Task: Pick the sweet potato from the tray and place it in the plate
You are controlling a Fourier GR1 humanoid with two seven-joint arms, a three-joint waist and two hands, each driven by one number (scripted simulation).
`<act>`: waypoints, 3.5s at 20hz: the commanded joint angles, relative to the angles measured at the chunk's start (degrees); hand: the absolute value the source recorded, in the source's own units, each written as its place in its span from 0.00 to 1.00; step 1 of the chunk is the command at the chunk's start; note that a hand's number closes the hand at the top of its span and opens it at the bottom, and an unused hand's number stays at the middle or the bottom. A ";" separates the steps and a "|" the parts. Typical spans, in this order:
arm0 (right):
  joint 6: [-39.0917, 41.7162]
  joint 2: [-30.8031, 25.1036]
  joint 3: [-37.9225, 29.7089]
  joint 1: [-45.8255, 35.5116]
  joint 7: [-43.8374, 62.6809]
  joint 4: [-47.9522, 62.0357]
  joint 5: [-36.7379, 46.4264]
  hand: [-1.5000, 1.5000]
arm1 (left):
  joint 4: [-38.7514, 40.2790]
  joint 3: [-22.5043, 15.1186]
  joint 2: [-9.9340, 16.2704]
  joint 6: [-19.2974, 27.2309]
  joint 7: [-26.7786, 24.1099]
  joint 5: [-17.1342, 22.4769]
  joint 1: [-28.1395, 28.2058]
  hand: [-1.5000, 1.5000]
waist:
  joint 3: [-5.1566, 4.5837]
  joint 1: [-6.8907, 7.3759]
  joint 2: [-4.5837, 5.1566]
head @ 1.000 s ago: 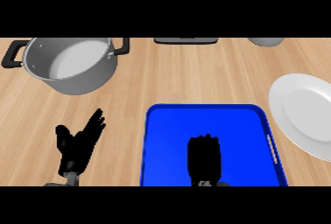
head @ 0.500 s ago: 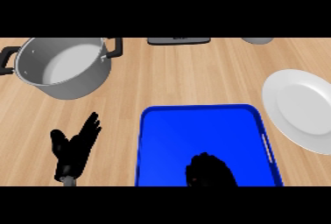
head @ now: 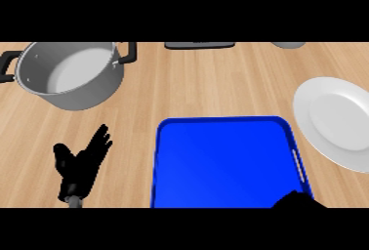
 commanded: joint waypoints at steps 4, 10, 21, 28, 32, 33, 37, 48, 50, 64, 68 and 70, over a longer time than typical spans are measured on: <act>-13.18 -5.95 -15.25 6.27 -10.16 0.48 -24.39 1.00 | -0.30 -0.91 -0.93 1.39 2.24 -1.50 -2.39 0.50 | -0.02 1.06 0.38; -14.85 -7.22 -29.69 0.77 -24.35 13.14 -44.27 1.00 | -0.40 -2.70 -2.74 1.79 0.87 -2.74 -0.08 0.50 | -0.04 1.69 0.36; -2.01 -9.72 -50.07 -22.51 -46.48 55.26 -62.89 1.00 | 2.57 -1.70 -2.77 -0.28 -0.02 -2.54 -3.13 0.50 | -0.15 2.91 0.78; 2.81 -11.47 -54.05 -39.79 -60.87 85.37 -61.78 1.00 | -0.53 -1.41 -2.09 0.25 4.26 -2.97 -4.78 0.50 | -0.10 4.02 0.98; 5.24 -16.03 -52.09 -44.13 -52.77 95.97 -58.17 1.00 | -0.07 -2.06 -2.24 -2.40 1.34 -2.08 -1.89 0.50 | -0.15 5.35 1.31; 5.08 -15.68 -50.12 -44.96 -52.80 98.29 -55.95 1.00 | -0.57 -3.69 -4.86 0.53 4.52 -3.51 -6.01 0.50 | -0.06 5.57 1.60; 9.38 -16.86 -45.47 -48.06 -53.86 105.85 -50.61 0.00 | 2.11 -2.83 -3.14 -1.85 2.37 -3.34 -5.69 0.50 | 0.05 6.40 1.99; 21.39 -14.59 -56.08 -55.73 -69.87 114.26 -60.69 0.00 | -1.74 -1.16 -1.92 -1.54 5.99 -2.21 -5.66 0.50 | 0.21 5.08 1.49; 24.65 -16.33 -58.75 -55.44 -71.80 115.96 -63.06 0.00 | 0.43 -0.87 -2.05 -1.66 3.17 -2.86 -5.08 0.50 | 0.14 4.60 1.58; 53.27 -27.93 -59.98 -47.11 -74.83 121.94 -63.82 0.00 | 1.27 -1.17 -3.91 -0.61 1.35 -3.80 -3.10 0.50 | 0.22 3.90 1.51; 57.59 -29.00 -58.48 -41.24 -79.25 120.32 -62.42 0.00 | -1.02 -0.82 -3.47 -0.48 2.83 -3.37 -2.17 0.50 | 0.21 3.21 1.09; 54.56 -28.16 -57.91 -39.19 -82.02 119.48 -61.52 0.00 | 1.05 -0.11 -3.26 -1.62 0.77 -2.90 -1.97 0.50 | 0.16 3.05 1.12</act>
